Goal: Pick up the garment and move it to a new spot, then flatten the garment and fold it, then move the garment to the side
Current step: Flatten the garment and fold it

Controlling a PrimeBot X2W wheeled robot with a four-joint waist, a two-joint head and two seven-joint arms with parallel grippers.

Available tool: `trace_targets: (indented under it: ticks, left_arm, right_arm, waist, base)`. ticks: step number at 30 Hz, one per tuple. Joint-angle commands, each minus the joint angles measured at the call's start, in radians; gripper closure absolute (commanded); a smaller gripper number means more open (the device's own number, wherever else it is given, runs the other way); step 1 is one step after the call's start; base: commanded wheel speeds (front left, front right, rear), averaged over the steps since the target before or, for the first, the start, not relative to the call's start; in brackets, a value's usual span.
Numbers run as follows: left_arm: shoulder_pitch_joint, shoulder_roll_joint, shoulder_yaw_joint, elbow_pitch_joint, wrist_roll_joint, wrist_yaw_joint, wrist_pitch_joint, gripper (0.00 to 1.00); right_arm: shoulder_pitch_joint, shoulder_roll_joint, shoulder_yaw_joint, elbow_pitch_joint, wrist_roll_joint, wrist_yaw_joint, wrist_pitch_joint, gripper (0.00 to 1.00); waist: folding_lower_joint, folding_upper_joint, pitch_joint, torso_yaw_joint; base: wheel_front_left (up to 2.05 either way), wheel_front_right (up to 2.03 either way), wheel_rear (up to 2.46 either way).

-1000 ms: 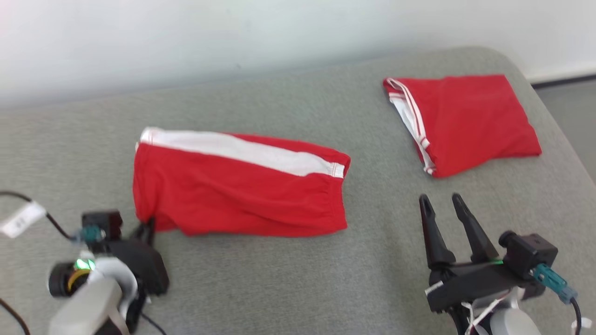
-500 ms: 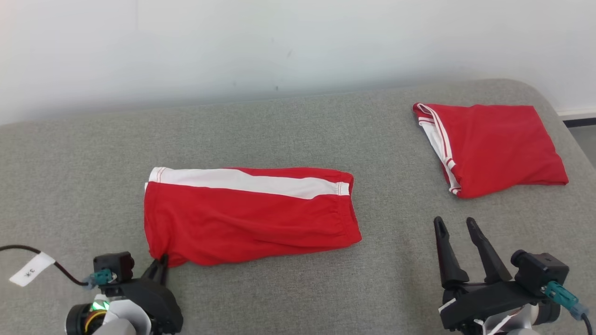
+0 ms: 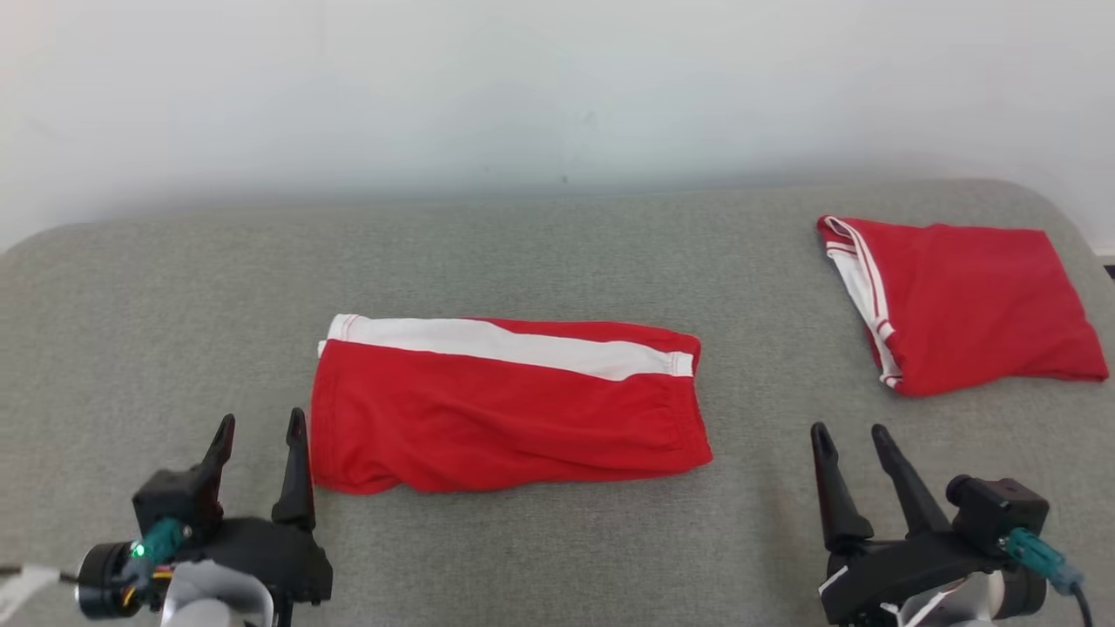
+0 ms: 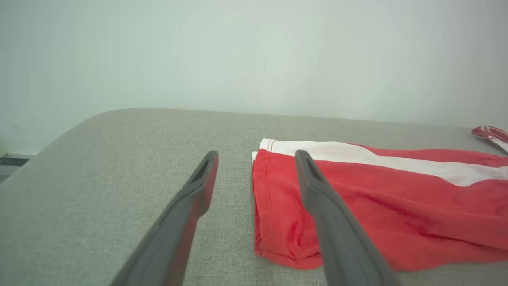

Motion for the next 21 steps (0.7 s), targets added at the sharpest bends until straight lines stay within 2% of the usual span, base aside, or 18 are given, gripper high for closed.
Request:
trace_targets:
  ticks: [1, 6, 15, 21]
  left_arm:
    - [0.052, 0.004, 0.031, -0.061, 0.065, 0.026, -0.002, 0.0]
    - [0.146, 0.017, 0.086, -0.165, 0.168, 0.047, -0.002, 0.0]
    - [0.271, 0.046, 0.174, -0.244, 0.228, 0.044, -0.002, 0.0]
    - [0.357, 0.036, 0.202, -0.299, 0.259, 0.06, -0.002, 0.0]
  right_arm:
    - [-0.013, 0.003, 0.007, 0.017, -0.01, -0.003, 0.001, 0.0]
    - [-0.038, 0.005, 0.011, 0.084, -0.02, -0.003, 0.011, 0.0]
    - [-0.123, 0.009, 0.026, 0.213, -0.015, -0.003, -0.002, 0.0]
    - [-0.237, 0.01, 0.015, 0.403, -0.052, -0.003, 0.031, 0.0]
  waist:
    - [0.0, 0.0, -0.01, 0.026]
    - [0.0, 0.0, -0.019, 0.064]
    - [0.0, 0.0, -0.038, 0.102]
    - [0.0, 0.0, -0.036, 0.146]
  base:
    - [0.0, 0.0, 0.0]
    - [0.0, 0.0, 0.0]
    - [0.0, 0.0, 0.0]
    - [0.0, 0.0, 0.0]
